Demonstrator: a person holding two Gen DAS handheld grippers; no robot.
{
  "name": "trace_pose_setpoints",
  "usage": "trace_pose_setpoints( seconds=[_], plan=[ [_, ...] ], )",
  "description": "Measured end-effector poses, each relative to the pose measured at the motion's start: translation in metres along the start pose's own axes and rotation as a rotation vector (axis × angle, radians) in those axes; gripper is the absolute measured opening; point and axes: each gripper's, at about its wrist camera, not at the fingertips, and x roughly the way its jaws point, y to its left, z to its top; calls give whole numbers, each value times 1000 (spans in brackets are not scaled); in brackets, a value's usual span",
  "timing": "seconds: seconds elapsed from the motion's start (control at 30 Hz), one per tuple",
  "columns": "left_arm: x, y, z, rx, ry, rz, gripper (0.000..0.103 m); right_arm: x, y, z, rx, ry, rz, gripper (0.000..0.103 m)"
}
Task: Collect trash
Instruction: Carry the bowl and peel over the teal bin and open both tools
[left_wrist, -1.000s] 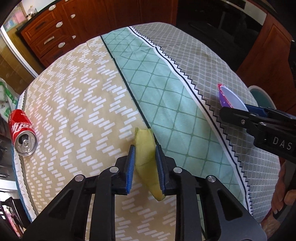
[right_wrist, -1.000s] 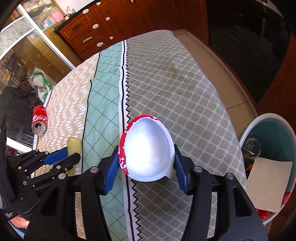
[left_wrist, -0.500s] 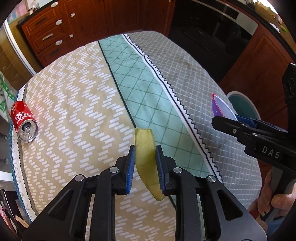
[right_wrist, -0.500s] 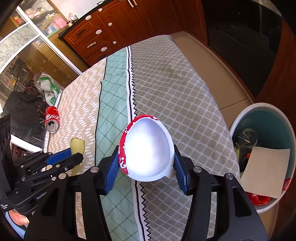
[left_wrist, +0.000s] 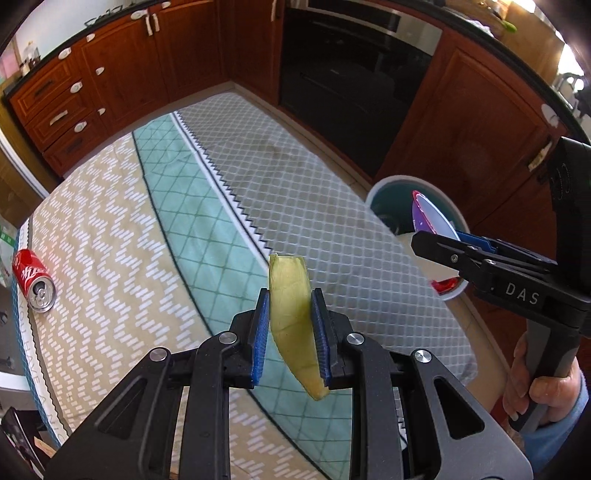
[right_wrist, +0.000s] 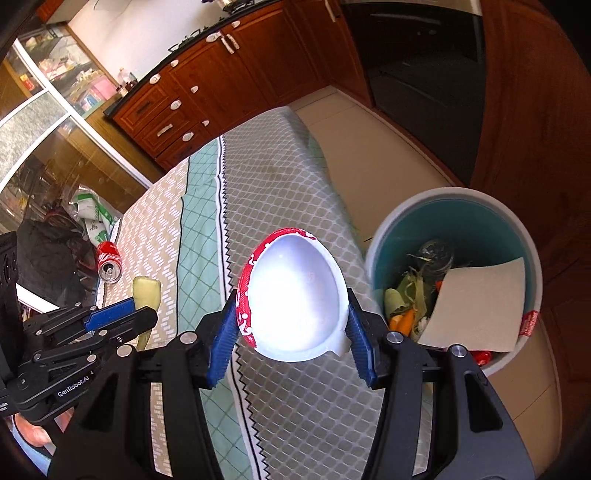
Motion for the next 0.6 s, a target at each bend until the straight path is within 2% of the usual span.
trace_pose_setpoints(
  seconds=[0.33, 0.6],
  plan=[
    [12, -86, 12, 131, 23, -96, 23, -67, -100, -18, 175, -99, -95, 52],
    [35, -139, 20, 202, 78, -119, 23, -78, -143, -32, 261, -114, -104, 52]
  ],
)
